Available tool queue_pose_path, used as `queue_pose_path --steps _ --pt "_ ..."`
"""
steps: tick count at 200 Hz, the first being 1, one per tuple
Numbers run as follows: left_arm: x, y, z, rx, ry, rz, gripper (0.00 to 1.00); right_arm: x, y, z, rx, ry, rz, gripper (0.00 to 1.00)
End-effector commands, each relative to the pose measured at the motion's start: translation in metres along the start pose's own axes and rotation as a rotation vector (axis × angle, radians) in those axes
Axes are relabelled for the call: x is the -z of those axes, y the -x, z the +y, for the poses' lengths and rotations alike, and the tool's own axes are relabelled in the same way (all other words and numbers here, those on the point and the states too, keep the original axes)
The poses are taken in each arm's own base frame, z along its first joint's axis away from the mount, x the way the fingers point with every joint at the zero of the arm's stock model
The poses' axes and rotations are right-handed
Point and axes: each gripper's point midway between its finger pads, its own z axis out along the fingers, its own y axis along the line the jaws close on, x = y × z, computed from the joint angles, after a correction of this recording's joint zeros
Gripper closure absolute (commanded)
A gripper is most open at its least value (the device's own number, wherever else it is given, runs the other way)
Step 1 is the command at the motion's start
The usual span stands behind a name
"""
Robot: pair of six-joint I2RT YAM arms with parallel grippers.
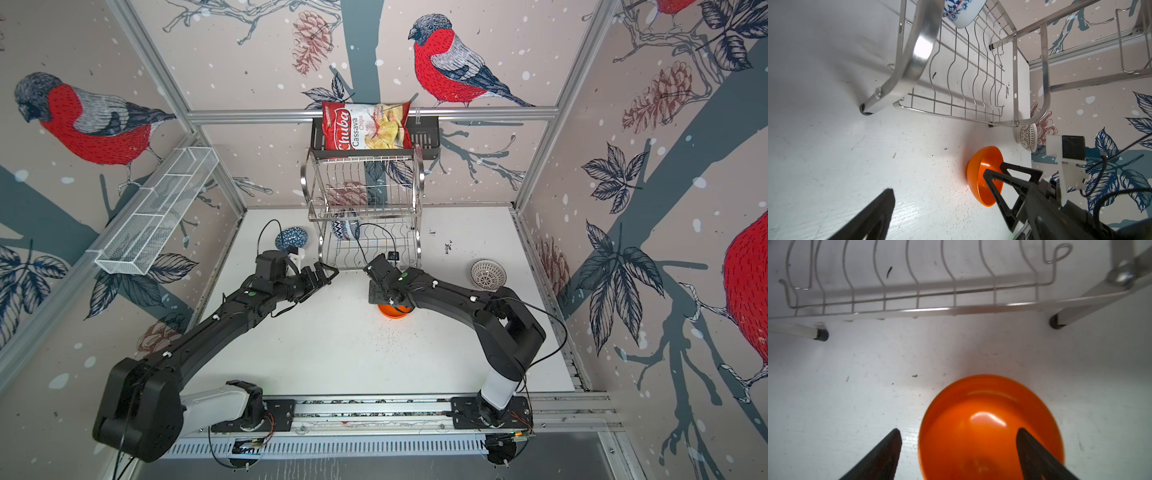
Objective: Load the bowls into the dish rack
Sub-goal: 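Grasp the orange bowl rim with the right gripper and lift it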
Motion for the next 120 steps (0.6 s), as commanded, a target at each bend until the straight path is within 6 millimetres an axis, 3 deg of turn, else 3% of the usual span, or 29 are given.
queue_pose_path --steps 1,21,30,72,100,120 --pt "0.000 0.008 -0.010 -0.037 -0.031 -0.013 0.02 -0.003 -0.002 0.015 -0.026 0.026 -0.017 0.13" --pt "-0.001 0.010 -0.010 -0.038 -0.032 -0.021 0.02 -0.010 -0.007 0.015 -0.023 0.012 0.014 0.08" --pt "-0.002 0.011 -0.011 -0.039 -0.037 -0.018 0.02 -0.009 -0.005 0.013 -0.029 -0.002 0.013 0.00" --pt "-0.004 0.015 -0.015 -0.053 -0.041 -0.013 0.02 0.004 0.011 0.014 -0.085 0.049 -0.045 0.00" --pt "-0.005 0.016 -0.013 -0.062 -0.033 -0.007 0.02 -0.007 0.008 0.003 -0.148 0.021 0.040 0.00" --pt "-0.005 0.017 -0.014 -0.062 -0.039 -0.006 0.02 -0.011 0.006 0.010 -0.141 0.048 0.049 0.00"
